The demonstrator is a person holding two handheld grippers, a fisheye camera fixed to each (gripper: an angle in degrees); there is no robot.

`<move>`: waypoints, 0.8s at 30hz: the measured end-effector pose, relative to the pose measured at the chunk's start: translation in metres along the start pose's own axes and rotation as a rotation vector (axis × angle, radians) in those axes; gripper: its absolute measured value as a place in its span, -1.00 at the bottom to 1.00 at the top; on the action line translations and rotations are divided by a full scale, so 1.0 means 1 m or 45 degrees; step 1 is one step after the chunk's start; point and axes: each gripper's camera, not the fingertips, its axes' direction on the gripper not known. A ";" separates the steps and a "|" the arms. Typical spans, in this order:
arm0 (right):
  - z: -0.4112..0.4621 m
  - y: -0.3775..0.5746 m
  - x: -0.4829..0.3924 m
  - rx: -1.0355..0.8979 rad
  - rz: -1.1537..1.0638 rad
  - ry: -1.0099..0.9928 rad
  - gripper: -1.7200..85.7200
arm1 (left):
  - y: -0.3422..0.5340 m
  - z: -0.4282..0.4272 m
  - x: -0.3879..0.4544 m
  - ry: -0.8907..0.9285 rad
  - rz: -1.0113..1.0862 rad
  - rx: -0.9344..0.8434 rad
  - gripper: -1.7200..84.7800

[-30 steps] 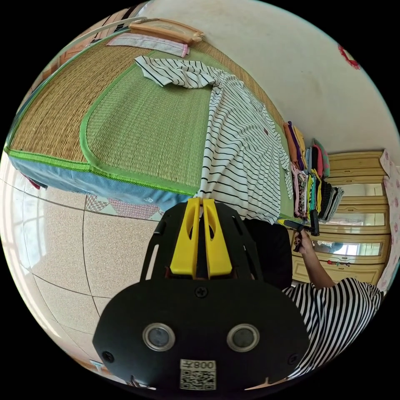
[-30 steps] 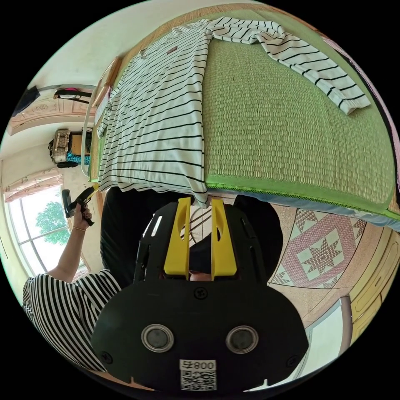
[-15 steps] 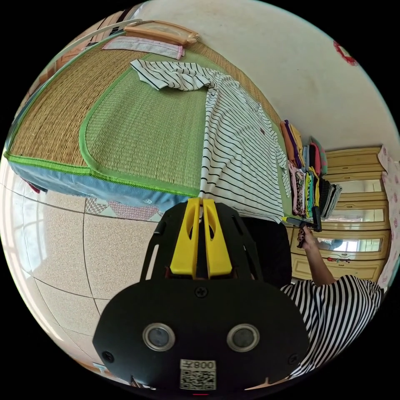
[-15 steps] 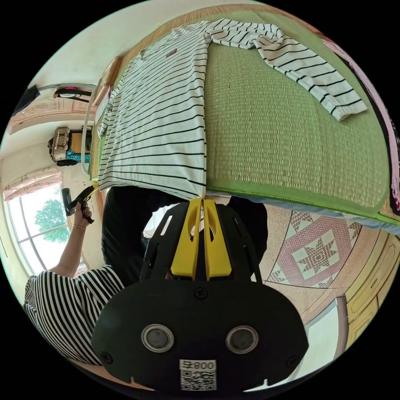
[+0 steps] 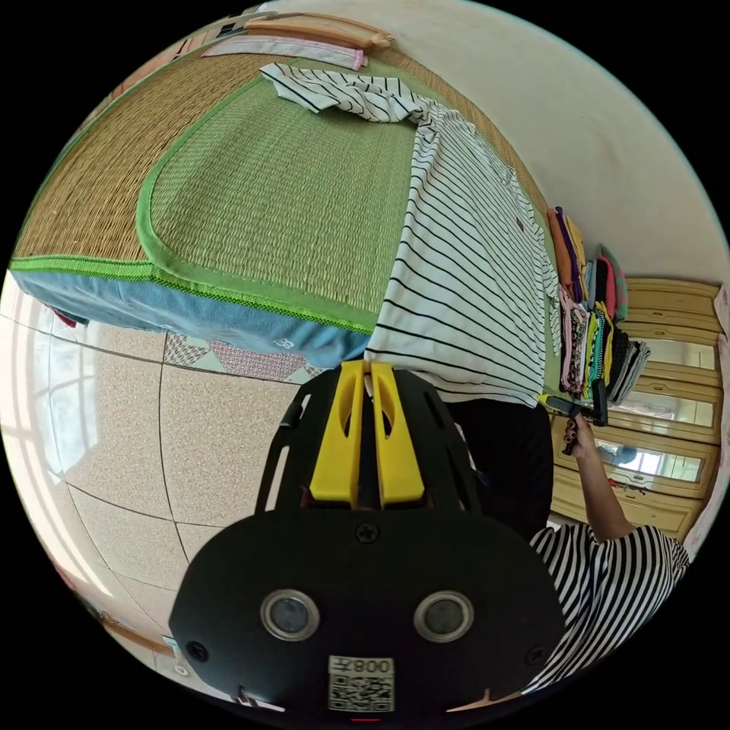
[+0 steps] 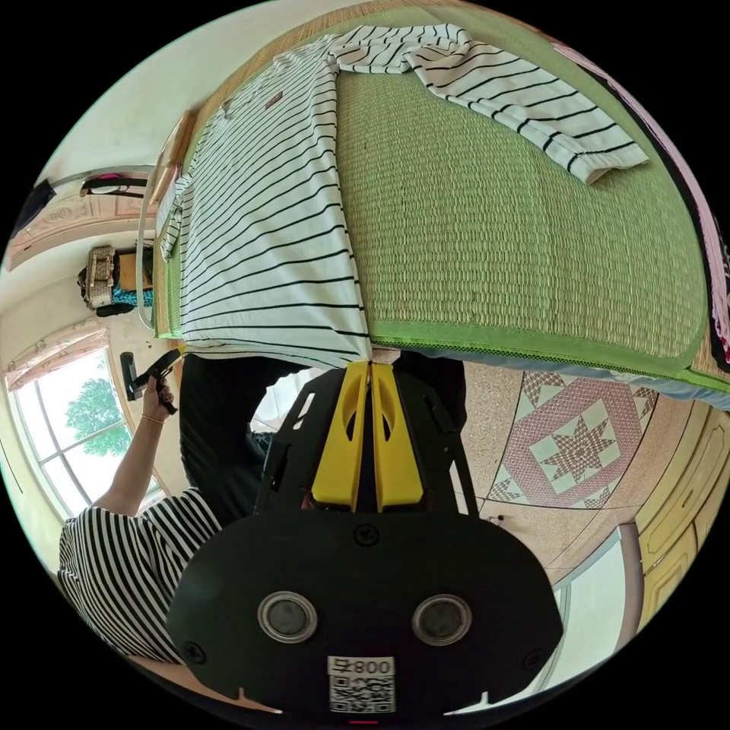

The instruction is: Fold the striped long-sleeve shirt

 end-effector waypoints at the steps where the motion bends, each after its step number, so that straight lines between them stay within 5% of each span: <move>1: 0.002 0.002 0.003 0.003 0.010 -0.014 -0.95 | -0.001 0.000 0.002 0.003 -0.004 0.000 -0.92; 17: 0.002 0.081 0.049 0.241 0.135 -0.134 -0.85 | 0.004 -0.039 0.076 0.235 -0.254 0.239 -0.88; 24: -0.034 0.110 0.063 0.572 0.189 -0.129 -0.79 | -0.040 -0.038 0.224 0.330 0.020 0.201 -0.90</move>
